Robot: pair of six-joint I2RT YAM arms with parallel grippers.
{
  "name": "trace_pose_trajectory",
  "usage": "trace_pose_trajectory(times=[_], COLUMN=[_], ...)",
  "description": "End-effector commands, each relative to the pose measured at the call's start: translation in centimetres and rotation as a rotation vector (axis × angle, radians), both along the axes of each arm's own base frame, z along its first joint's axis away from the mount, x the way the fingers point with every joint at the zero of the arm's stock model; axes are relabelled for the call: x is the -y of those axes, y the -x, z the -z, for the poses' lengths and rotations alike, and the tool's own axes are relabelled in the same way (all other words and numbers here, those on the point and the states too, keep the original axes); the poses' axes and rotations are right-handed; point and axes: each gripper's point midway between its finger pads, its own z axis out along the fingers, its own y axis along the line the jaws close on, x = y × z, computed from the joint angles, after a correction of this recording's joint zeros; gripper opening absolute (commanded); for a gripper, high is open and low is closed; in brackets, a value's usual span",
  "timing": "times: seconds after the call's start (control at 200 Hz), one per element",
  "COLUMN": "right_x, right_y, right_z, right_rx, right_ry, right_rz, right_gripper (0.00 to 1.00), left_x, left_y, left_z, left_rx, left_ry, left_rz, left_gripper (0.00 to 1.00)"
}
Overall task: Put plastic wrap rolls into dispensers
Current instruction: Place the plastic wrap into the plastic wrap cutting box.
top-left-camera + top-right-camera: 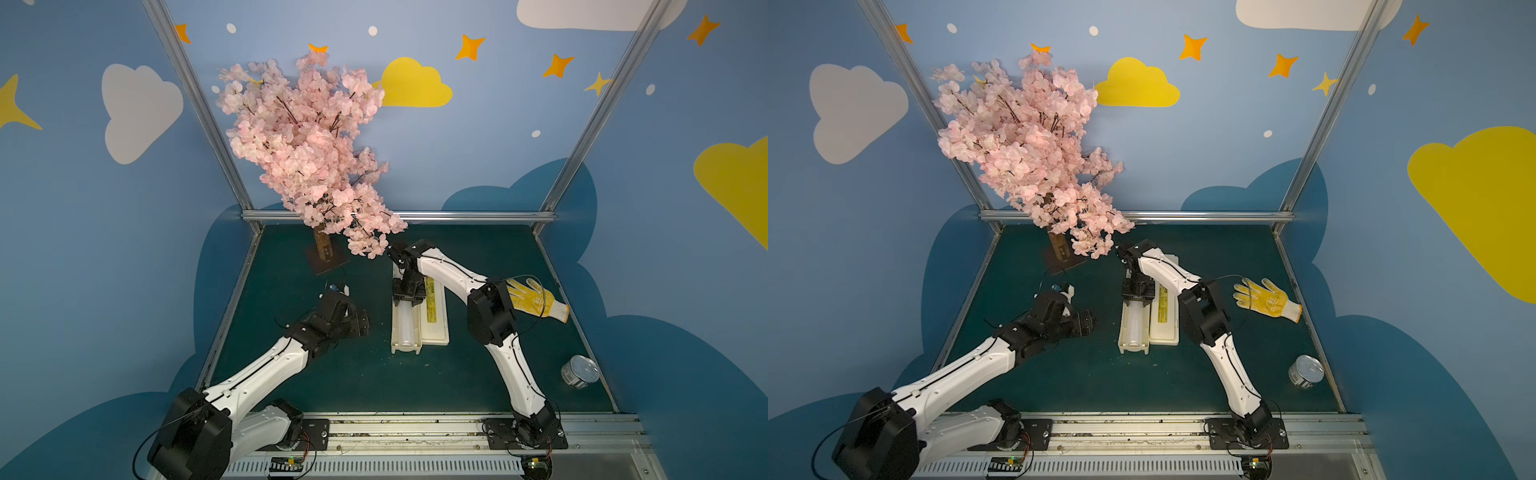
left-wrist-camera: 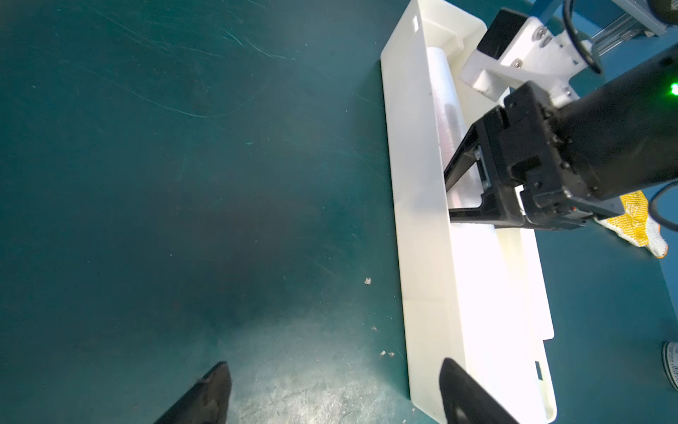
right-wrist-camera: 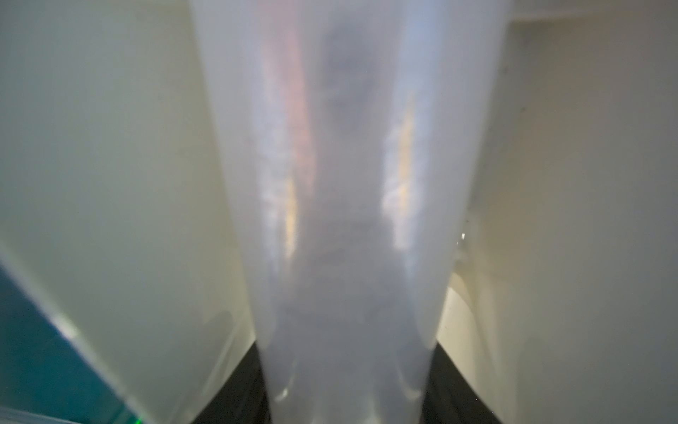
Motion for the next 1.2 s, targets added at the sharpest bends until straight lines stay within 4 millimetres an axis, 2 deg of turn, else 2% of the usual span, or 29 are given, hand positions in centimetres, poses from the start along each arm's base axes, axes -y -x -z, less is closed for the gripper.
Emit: trace_pose_trajectory(times=[0.0, 0.145, 0.38, 0.621, 0.796, 0.936, 1.096, 1.197], right_x=[0.6, 0.8, 1.2, 0.9, 0.8, 0.6, 0.5, 0.4], right_y=[-0.6, -0.9, -1.5, -1.3, -1.2, -1.2, -1.1, -1.2], right_z=[-3.5, -4.6, -4.9, -3.5, -2.4, -2.1, -3.1, -4.1], right_rx=[0.086, 0.109, 0.143, 0.115, 0.120, 0.126, 0.150, 0.171], right_ry=[-0.003, -0.012, -0.006, -0.007, 0.005, 0.009, 0.009, 0.001], right_rz=[0.001, 0.008, 0.009, -0.002, 0.001, 0.001, -0.014, -0.027], right_gripper=[0.27, 0.26, 0.24, 0.26, 0.33, 0.43, 0.64, 0.81], left_x=[0.1, 0.2, 0.1, 0.2, 0.4, 0.5, 0.4, 0.7], left_y=[-0.2, -0.3, -0.2, -0.1, -0.2, -0.1, 0.0, 0.0], left_z=[-0.2, -0.3, -0.2, 0.0, 0.2, 0.2, 0.3, 0.3], left_rx=[0.008, 0.011, 0.010, 0.005, 0.000, -0.005, -0.007, -0.011], left_ry=[0.002, 0.008, 0.002, 0.006, 0.014, 0.013, 0.017, 0.029], left_rz=[0.010, 0.011, 0.011, 0.012, 0.019, 0.023, 0.021, 0.030], left_gripper=[0.89, 0.89, 0.89, 0.88, 0.88, 0.88, 0.88, 0.88])
